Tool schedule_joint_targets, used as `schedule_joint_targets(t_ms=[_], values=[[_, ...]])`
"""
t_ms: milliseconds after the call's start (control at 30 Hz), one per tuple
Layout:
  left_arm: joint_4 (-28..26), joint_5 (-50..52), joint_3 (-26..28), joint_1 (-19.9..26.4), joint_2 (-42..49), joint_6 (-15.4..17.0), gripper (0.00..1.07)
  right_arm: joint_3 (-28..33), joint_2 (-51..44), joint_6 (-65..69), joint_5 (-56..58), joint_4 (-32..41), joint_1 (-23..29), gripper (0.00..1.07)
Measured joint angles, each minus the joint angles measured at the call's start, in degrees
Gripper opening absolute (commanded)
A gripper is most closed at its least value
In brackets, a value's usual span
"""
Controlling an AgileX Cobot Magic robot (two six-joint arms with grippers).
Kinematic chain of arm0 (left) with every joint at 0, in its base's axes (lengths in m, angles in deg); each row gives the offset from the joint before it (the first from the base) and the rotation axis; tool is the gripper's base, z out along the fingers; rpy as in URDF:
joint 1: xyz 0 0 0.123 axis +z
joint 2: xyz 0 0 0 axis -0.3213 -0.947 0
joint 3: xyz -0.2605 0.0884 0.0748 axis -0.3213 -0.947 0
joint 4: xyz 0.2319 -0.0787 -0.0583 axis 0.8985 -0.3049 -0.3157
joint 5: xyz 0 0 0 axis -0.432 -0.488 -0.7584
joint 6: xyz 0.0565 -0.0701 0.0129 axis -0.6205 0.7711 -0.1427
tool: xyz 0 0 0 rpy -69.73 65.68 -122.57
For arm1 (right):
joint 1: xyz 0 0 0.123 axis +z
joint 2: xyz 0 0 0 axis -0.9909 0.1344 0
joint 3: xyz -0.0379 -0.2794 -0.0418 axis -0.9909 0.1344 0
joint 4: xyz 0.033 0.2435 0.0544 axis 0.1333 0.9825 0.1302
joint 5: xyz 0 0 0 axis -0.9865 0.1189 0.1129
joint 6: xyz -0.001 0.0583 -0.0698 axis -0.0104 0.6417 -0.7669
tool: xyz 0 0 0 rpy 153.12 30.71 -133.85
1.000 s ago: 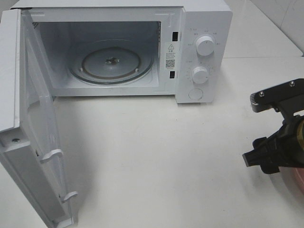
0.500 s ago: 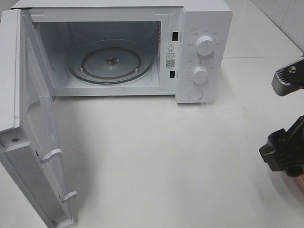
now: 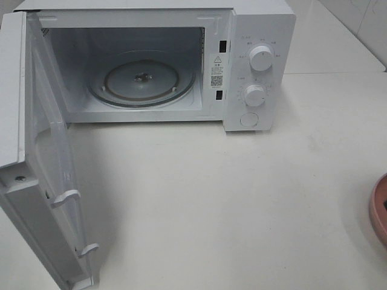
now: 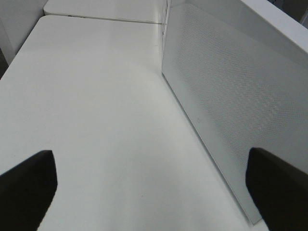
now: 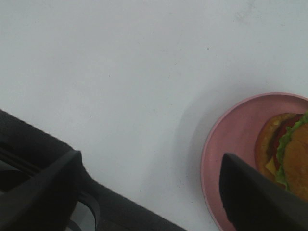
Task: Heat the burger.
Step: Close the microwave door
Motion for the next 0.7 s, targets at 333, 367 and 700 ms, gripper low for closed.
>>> schedule_joint_targets(t_ms=[333, 367, 700], values=[[0.0, 0.0, 0.0, 0.0, 0.0, 0.0, 1.0, 0.06, -11.57, -1.2, 5.27, 2.81, 0.0, 0.76], [0.0, 0.0, 0.0, 0.0, 0.0, 0.0, 1.0, 0.23, -12.66, -1.2, 5.33, 2.81, 0.0, 0.76], [0.0, 0.0, 0.0, 0.0, 0.0, 0.0, 1.0, 5.67, -25.67, -2.75, 4.87, 2.98, -5.44, 0.76]])
